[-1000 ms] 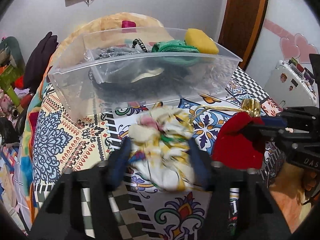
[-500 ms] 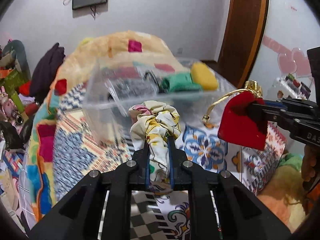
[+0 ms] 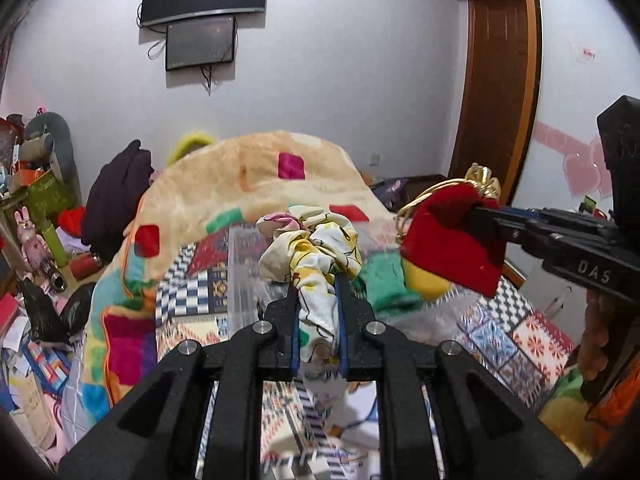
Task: Organize soft objects
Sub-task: 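Lower the scrunchie and red pouch into the clear box and open both grippers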
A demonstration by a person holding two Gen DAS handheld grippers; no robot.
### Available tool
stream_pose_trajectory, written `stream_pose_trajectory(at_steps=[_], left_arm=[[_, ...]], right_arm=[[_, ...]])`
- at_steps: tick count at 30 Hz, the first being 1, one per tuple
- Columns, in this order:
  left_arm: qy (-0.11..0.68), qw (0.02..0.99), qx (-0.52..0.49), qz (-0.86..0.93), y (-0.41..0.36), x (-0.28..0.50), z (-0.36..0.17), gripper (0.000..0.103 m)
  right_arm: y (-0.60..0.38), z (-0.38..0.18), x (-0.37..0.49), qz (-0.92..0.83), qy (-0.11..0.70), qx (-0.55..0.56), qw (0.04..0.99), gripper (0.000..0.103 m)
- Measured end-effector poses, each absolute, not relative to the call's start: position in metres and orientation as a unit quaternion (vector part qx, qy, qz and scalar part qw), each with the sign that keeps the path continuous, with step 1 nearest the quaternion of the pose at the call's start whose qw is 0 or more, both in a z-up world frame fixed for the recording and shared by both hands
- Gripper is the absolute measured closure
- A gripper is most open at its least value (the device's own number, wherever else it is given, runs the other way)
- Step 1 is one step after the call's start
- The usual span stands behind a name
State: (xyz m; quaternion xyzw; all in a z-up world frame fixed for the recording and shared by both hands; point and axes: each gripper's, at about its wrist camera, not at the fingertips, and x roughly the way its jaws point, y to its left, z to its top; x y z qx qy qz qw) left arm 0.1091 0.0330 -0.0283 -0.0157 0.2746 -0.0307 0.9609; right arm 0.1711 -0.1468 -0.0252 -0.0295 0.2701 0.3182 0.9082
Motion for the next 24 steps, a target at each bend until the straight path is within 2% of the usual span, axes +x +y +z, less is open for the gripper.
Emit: stream_pose_trajectory(at_steps=[8,24], left_arm=[[0.276,0.961,-0.015,-0.030,0.030,0.140,-0.025,0.090],[0.376,0.926,-0.011,-0.029,0.031,0.201,-0.090,0.089]], right_arm=[[-0.127,-0.031,0.194,0.311,0.276,-0.038,0.909,0.089],[-0.109,-0.081,0.230,0.282,0.350,-0.089,0.889,0.088]])
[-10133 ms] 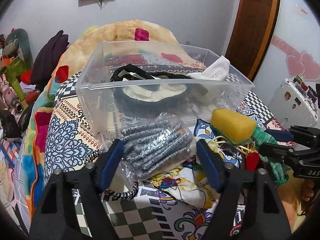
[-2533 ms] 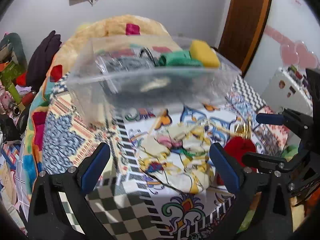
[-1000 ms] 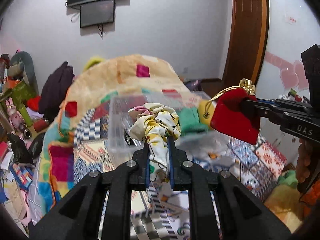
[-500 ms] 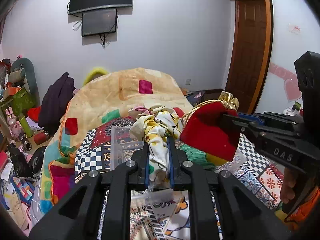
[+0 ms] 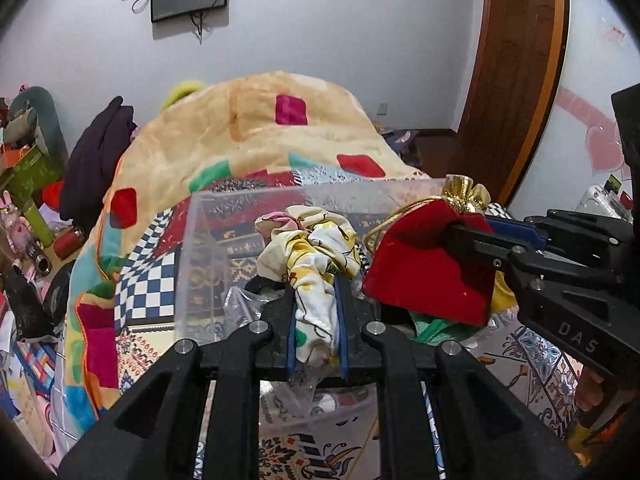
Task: Organize soft objects
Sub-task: 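Lower the scrunchie and red pouch into the clear box and open both grippers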
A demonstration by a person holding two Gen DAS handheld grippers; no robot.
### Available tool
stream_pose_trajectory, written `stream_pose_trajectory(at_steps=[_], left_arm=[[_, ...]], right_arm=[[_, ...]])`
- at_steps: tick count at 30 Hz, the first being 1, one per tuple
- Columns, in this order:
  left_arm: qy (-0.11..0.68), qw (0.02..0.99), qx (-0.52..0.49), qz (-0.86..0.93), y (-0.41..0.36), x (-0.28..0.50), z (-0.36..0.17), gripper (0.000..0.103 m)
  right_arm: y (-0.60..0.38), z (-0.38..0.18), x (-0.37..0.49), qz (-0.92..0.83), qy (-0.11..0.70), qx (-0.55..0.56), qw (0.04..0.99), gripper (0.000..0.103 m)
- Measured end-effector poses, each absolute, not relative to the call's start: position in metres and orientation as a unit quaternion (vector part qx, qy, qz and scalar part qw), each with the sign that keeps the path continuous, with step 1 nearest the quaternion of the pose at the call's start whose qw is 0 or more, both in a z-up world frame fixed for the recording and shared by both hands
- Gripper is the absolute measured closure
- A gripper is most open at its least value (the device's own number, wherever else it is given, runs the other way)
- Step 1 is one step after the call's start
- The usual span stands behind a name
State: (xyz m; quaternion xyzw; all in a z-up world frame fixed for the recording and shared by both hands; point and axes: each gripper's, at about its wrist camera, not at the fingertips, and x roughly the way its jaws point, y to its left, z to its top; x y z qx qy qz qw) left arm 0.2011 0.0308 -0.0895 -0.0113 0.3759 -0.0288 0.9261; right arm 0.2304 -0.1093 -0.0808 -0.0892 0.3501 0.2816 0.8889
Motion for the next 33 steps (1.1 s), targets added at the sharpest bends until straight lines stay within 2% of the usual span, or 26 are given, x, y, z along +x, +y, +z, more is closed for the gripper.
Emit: stream_pose_trajectory(at_steps=[1,3,5,8,10,18,27,33], left_arm=[[0.378,0.925,-0.011,-0.029,0.031,0.203,-0.091,0.089],[0.386,0.922,-0.008,-0.031,0.029,0.205,-0.093,0.082],[0.388,0.921,-0.006,-0.031,0.028,0.203,-0.093,0.064],[0.378,0.925,-0.006,-0.024,0.028,0.197,-0.091,0.050],[0.374,0.927,-0.008,-0.024,0.029,0.191,-0.088,0.046],[0.352,0.935,-0.020,-0.027,0.034,0.169,-0.071,0.043],[0.267,0.963,-0.036,-0.021,0.034,0.125,-0.016,0.042],[0.210,0.977,-0.027,-0.015,0.027,0.090,0.013,0.032]], right_arm=[[-0.110,-0.081,0.231,0.281,0.350,-0.089,0.889,0.088],[-0.111,-0.082,0.232,0.278,0.354,-0.090,0.889,0.088],[-0.113,-0.082,0.232,0.277,0.357,-0.090,0.888,0.084],[-0.115,-0.079,0.230,0.278,0.352,-0.086,0.890,0.066],[-0.119,-0.075,0.226,0.281,0.343,-0.084,0.893,0.060],[-0.132,-0.050,0.209,0.289,0.311,-0.073,0.902,0.059],[-0.147,-0.016,0.175,0.306,0.261,-0.061,0.913,0.058],[-0.160,0.006,0.144,0.310,0.214,-0.046,0.925,0.039]])
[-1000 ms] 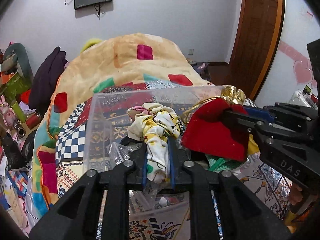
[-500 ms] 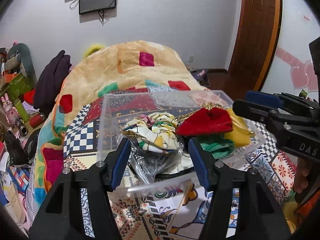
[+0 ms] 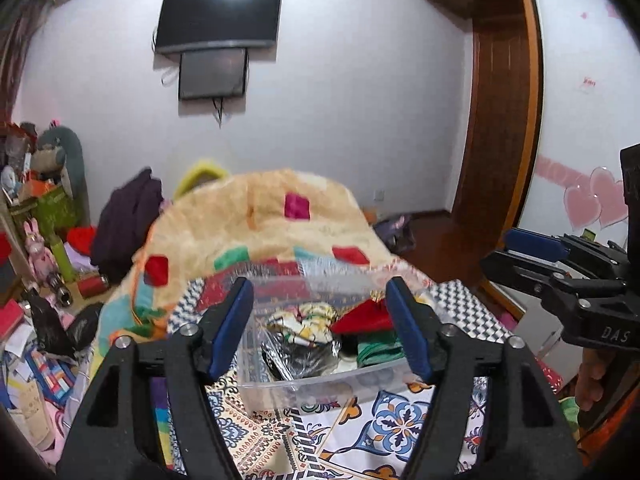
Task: Organize soft objects
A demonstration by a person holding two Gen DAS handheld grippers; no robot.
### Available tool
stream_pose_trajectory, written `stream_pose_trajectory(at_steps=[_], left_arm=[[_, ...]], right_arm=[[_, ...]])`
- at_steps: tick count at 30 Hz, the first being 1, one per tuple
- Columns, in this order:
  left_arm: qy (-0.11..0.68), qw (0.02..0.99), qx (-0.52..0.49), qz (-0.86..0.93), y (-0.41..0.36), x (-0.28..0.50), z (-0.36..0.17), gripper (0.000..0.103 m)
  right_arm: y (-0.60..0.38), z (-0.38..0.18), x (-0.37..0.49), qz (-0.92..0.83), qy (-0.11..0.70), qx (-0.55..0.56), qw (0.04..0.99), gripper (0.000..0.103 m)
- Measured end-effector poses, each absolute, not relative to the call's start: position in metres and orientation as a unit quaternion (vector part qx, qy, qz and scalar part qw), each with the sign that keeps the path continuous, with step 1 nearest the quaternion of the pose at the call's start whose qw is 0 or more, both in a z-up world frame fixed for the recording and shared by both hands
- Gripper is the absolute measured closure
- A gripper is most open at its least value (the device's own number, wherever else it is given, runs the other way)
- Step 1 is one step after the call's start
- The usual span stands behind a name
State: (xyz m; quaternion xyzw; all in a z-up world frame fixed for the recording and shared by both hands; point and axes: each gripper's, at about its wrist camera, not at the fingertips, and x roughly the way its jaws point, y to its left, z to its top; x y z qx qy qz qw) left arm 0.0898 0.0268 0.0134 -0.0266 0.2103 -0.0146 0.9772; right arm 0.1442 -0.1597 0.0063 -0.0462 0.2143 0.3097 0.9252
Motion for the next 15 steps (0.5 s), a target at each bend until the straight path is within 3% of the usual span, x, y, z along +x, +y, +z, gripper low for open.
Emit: stream_pose_trajectory(at_steps=[7,11,15], left_arm=[[0.173,0.984,-0.027,-0.013,0.023,0.058,0.026,0.011],[0.162,0.986,-0.023,-0.011,0.022,0.047,0.026,0.006],[0.154,0.988,-0.021,-0.010,0.019,0.042,0.023,0.002]], right_arm=[[-0.169,0.014,0.121,0.303,0.186,-0.036,0.934,0.017],[-0.173,0.011,0.116,0.297,0.177,-0.029,0.938,0.003],[-0.174,0.007,0.113,0.290,0.169,-0.031,0.941,0.000]])
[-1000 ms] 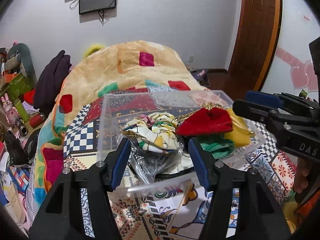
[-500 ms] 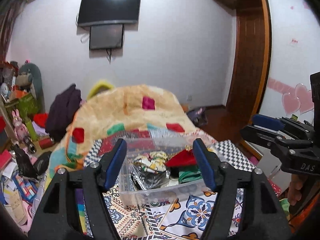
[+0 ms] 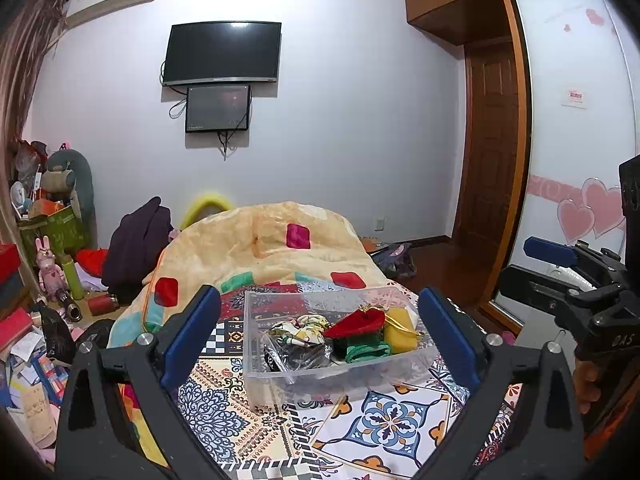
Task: Organize soft objects
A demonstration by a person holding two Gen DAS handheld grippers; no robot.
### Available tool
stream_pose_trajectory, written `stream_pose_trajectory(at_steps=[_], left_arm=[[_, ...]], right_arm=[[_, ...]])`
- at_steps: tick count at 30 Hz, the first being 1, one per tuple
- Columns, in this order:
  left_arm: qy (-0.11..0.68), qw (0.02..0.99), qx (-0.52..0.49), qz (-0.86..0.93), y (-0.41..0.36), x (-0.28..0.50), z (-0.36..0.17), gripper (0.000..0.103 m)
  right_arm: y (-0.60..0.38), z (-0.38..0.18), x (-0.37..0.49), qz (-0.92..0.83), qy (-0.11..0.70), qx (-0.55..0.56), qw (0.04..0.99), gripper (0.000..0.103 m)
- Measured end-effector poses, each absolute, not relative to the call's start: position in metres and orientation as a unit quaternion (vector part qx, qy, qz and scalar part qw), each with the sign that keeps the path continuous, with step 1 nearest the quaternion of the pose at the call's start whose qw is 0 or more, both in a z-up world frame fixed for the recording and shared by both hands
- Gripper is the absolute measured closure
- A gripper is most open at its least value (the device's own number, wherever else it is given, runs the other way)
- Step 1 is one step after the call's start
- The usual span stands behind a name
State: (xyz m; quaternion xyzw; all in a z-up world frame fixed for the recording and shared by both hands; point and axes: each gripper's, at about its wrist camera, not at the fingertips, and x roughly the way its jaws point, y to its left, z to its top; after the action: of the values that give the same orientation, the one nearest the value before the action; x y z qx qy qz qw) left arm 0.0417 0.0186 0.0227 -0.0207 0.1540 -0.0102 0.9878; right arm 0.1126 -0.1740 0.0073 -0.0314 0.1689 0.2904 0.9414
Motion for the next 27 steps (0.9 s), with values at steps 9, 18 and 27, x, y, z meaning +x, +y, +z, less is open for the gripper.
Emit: stream_pose_trajectory(at_steps=[9,18,27], left_arm=[[0.153,0.988,-0.016,-0.013,0.013,0.040,0.015,0.001],[0.152,0.988,-0.010,-0.011,0.010,0.040,0.010,0.000],[0.151,0.988,-0.008,-0.011,0.008,0.040,0.009,0.000]], right_arm=[[-0.182,-0.002,0.108,0.287,0.166,-0.026,0.943,0.000],[-0.184,-0.006,0.104,0.287,0.165,-0.027,0.943,0.000],[-0.185,-0.006,0.102,0.289,0.163,-0.025,0.943,0.000]])
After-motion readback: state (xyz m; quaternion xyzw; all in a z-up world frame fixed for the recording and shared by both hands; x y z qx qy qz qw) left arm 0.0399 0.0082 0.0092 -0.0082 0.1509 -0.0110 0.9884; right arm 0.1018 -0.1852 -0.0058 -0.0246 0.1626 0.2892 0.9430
